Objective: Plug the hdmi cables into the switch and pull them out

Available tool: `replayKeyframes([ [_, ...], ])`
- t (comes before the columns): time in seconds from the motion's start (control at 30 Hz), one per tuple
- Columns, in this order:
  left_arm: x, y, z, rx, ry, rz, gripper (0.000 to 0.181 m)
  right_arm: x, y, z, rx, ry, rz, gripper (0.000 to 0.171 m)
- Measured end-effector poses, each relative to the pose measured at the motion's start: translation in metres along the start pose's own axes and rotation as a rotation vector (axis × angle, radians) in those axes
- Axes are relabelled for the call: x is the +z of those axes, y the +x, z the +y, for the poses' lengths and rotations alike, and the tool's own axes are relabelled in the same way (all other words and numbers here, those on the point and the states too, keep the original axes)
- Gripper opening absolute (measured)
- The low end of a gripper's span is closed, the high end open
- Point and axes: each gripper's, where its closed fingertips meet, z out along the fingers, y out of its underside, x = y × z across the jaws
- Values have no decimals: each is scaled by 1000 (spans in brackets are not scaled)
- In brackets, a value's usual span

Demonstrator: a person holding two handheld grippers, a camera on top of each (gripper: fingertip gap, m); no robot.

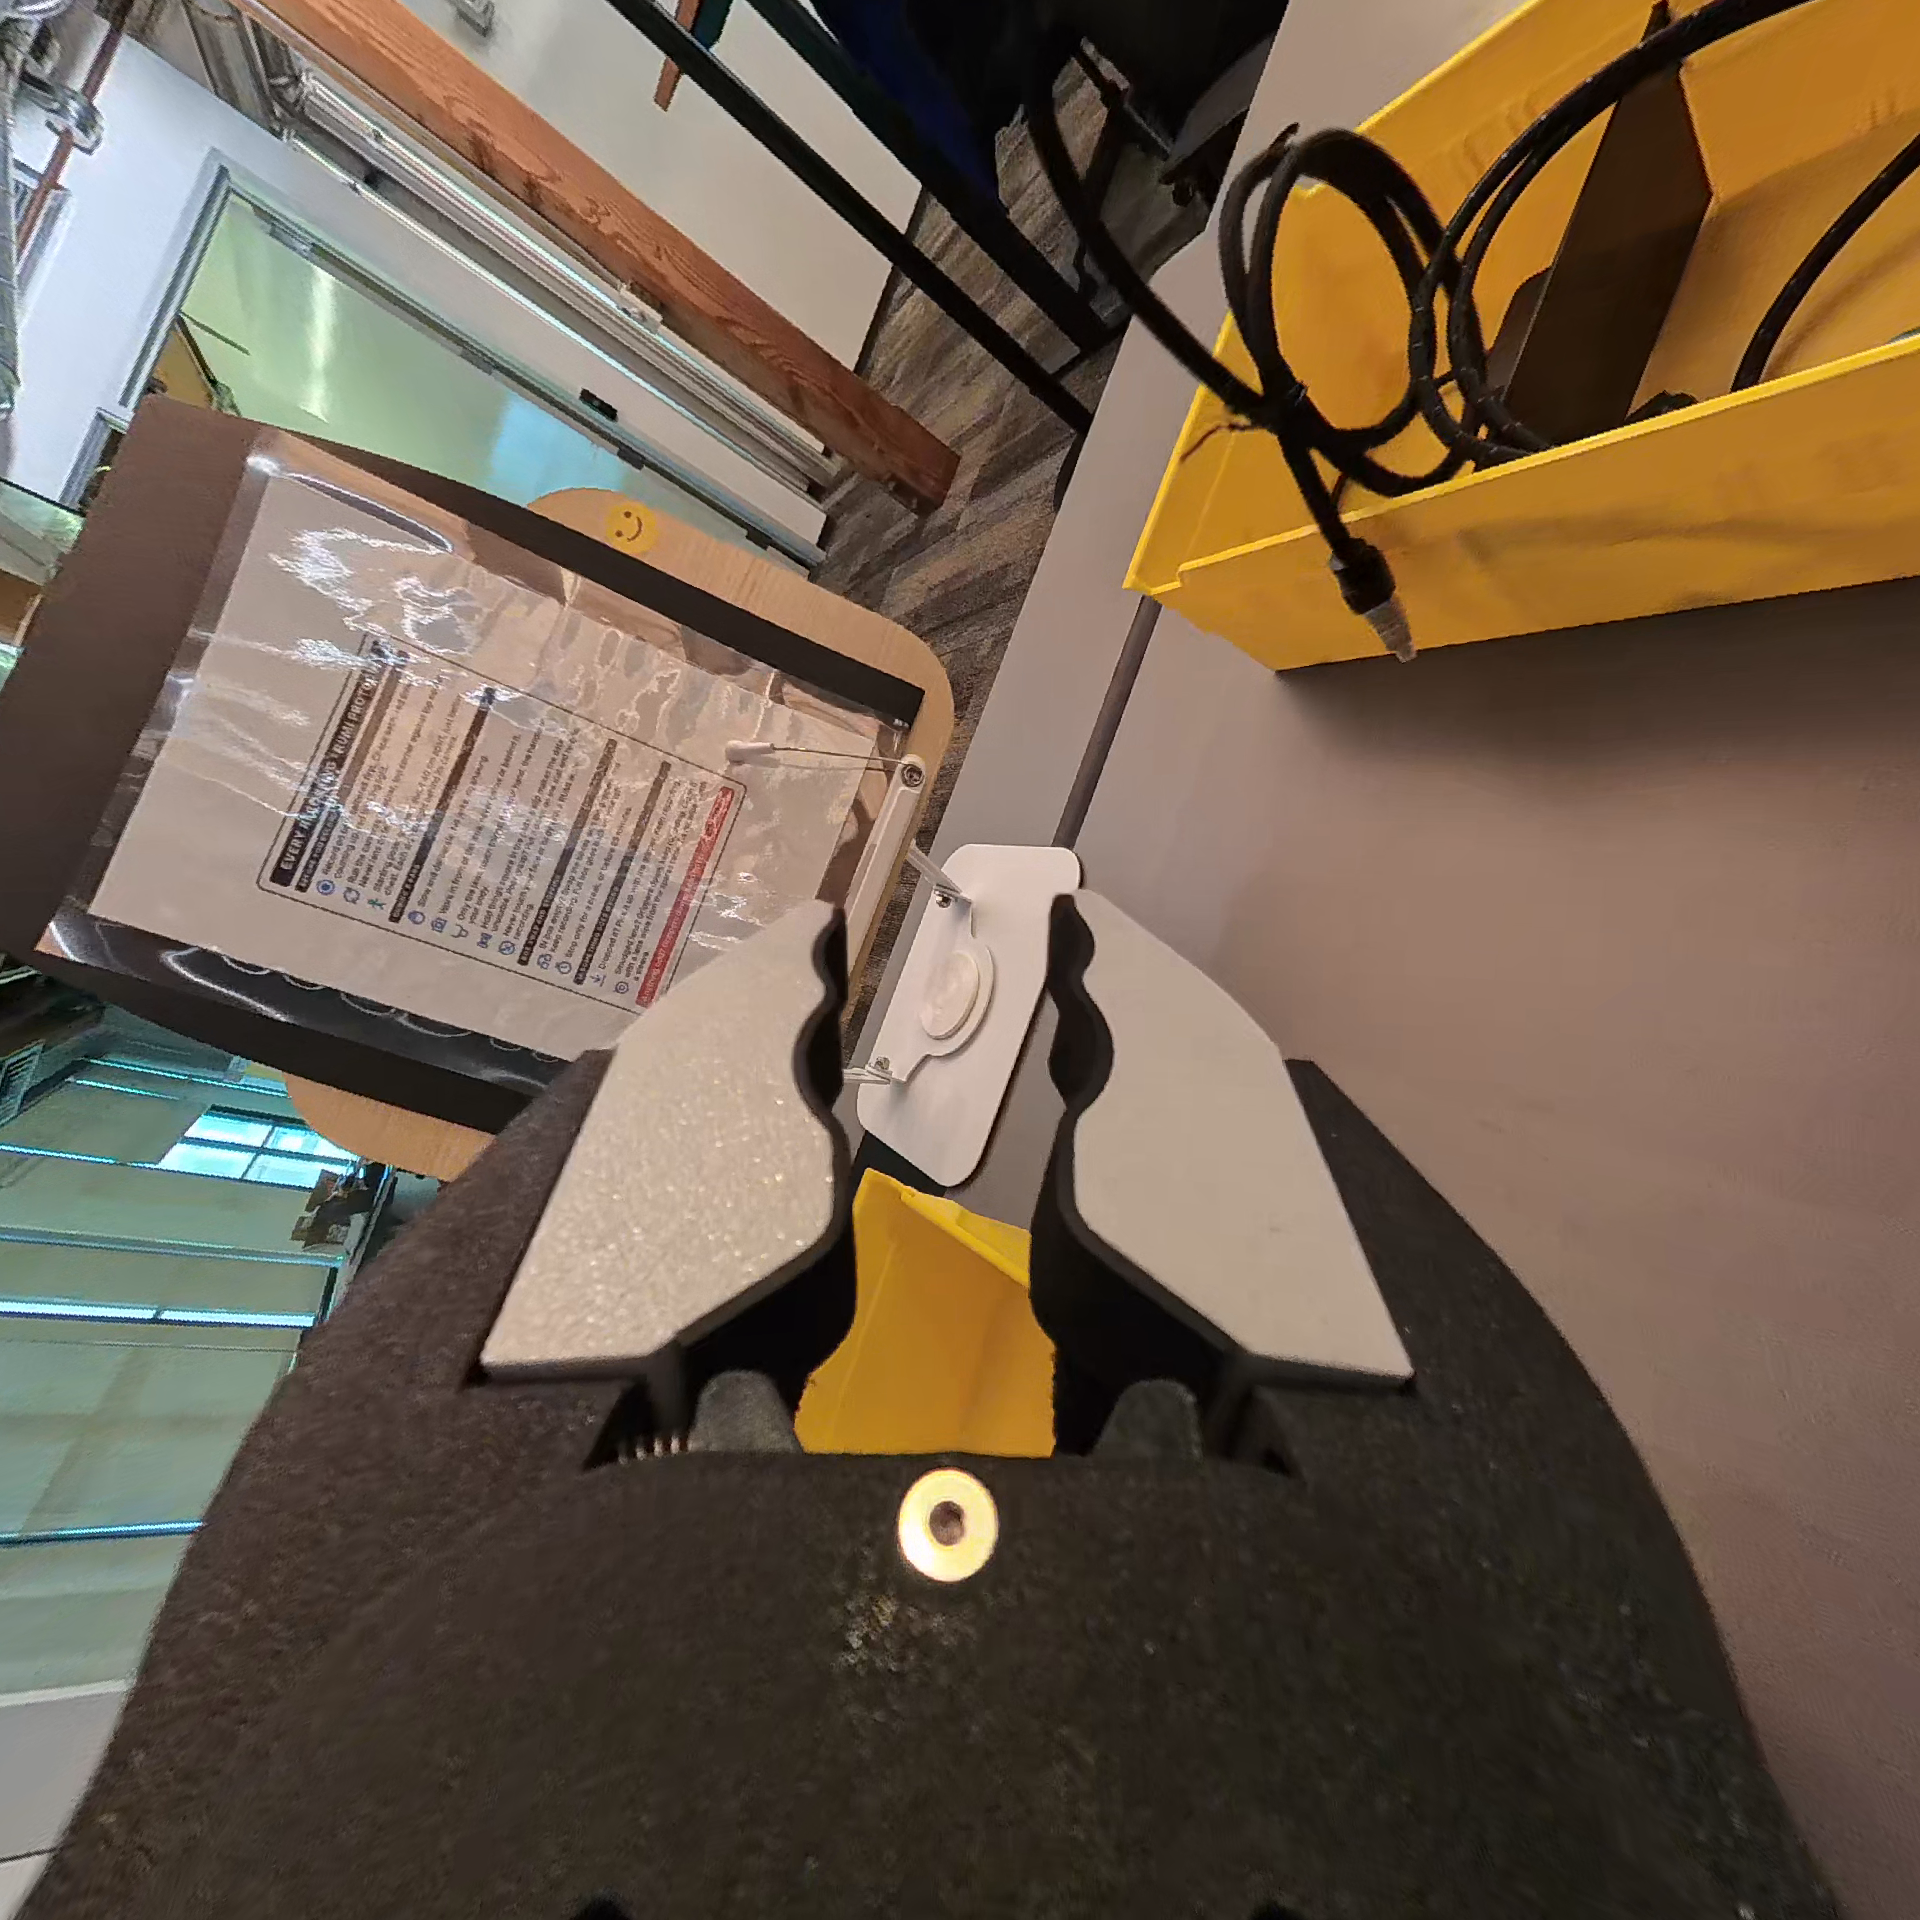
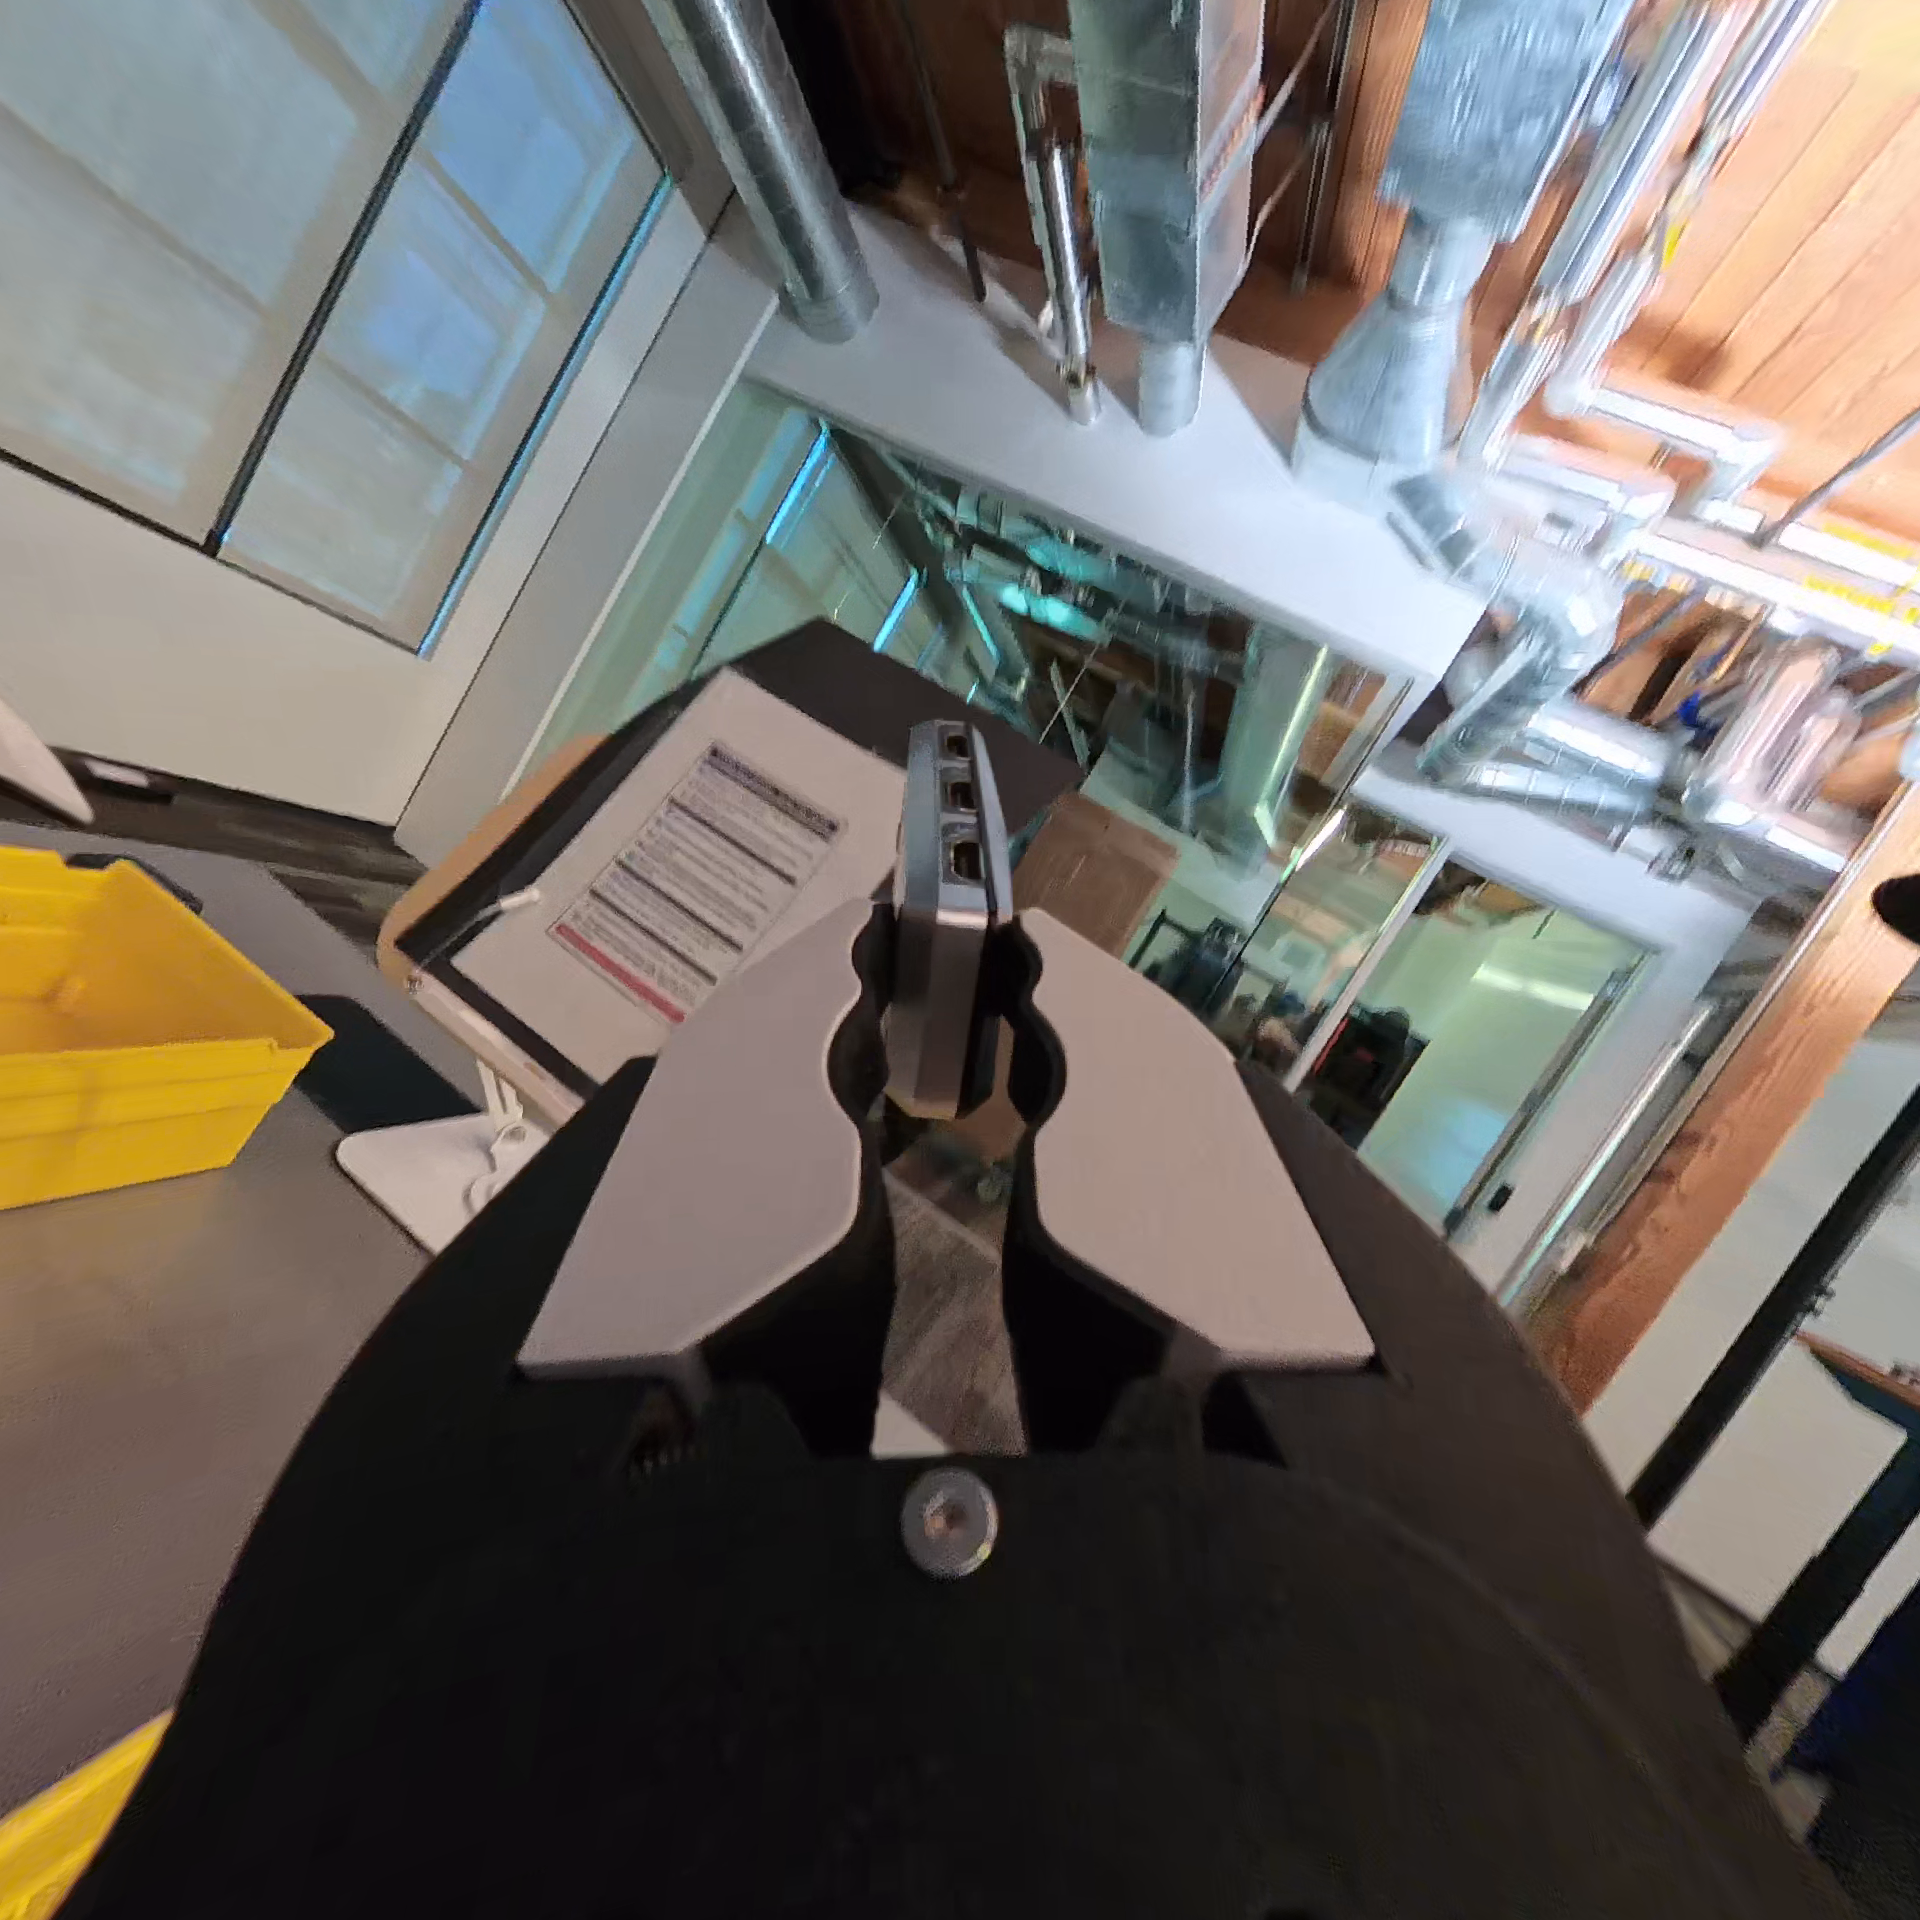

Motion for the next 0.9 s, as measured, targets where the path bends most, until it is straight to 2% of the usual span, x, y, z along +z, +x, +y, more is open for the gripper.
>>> replayKeyframes([
  [0.17, 10, 9, 5, 6, -37, 30, 36, 9, 11, 79, 114, -293, -57, 20],
  [0.27, 22, 21, 0, -44, -19, 71, 35, 5, 23, 111, 195, -346, -57, 20],
  [0.37, 51, 52, -12, -201, 41, 178, 34, -1, 35, 121, 275, -336, -44, 20],
  [0.47, 93, 101, -15, -354, 56, 330, 35, -6, 40, 125, 293, -341, -36, 20],
  [0.6, 144, 121, -11, -417, 46, 307, 35, -5, 40, 129, 296, -356, -38, 20],
  [0.7, 167, 152, -16, -474, -5, 468, 36, -3, 40, 134, 303, -366, -42, 20],
  [0.77, 183, 165, -7, -437, -84, 497, 35, -3, 41, 137, 311, -373, -45, 20],
  [0.8, 191, 167, -1, -386, -121, 482, 20, -4, 41, 140, 317, -380, -48, 20],
  [0.9, 201, 157, 6, -265, -146, 397, 18, -9, 43, 144, 348, -405, -63, 20],
])
